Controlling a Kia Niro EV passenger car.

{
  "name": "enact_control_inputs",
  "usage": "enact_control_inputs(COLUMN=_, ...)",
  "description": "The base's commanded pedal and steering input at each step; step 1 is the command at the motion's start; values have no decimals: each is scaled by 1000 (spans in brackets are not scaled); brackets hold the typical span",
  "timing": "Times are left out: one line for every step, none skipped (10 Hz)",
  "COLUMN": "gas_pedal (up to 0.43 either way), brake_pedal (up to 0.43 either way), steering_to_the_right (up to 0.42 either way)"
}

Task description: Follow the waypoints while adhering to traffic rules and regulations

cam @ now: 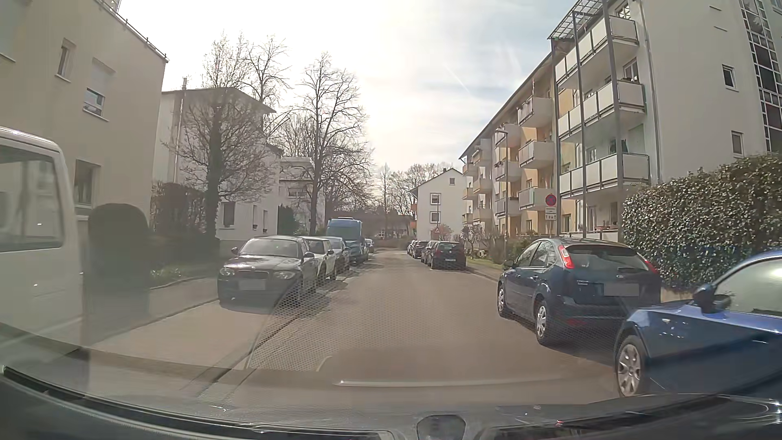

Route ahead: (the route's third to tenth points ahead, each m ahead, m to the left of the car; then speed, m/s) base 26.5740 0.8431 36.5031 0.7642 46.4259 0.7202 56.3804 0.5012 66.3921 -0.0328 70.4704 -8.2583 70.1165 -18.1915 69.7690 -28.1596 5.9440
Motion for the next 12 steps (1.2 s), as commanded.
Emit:
enact_control_inputs(gas_pedal=67, brake_pedal=0, steering_to_the_right=7)
enact_control_inputs(gas_pedal=67, brake_pedal=0, steering_to_the_right=6)
enact_control_inputs(gas_pedal=67, brake_pedal=0, steering_to_the_right=5)
enact_control_inputs(gas_pedal=67, brake_pedal=0, steering_to_the_right=5)
enact_control_inputs(gas_pedal=67, brake_pedal=0, steering_to_the_right=4)
enact_control_inputs(gas_pedal=67, brake_pedal=0, steering_to_the_right=4)
enact_control_inputs(gas_pedal=67, brake_pedal=0, steering_to_the_right=4)
enact_control_inputs(gas_pedal=67, brake_pedal=0, steering_to_the_right=4)
enact_control_inputs(gas_pedal=67, brake_pedal=0, steering_to_the_right=4)
enact_control_inputs(gas_pedal=67, brake_pedal=0, steering_to_the_right=3)
enact_control_inputs(gas_pedal=67, brake_pedal=0, steering_to_the_right=0)
enact_control_inputs(gas_pedal=67, brake_pedal=0, steering_to_the_right=-4)
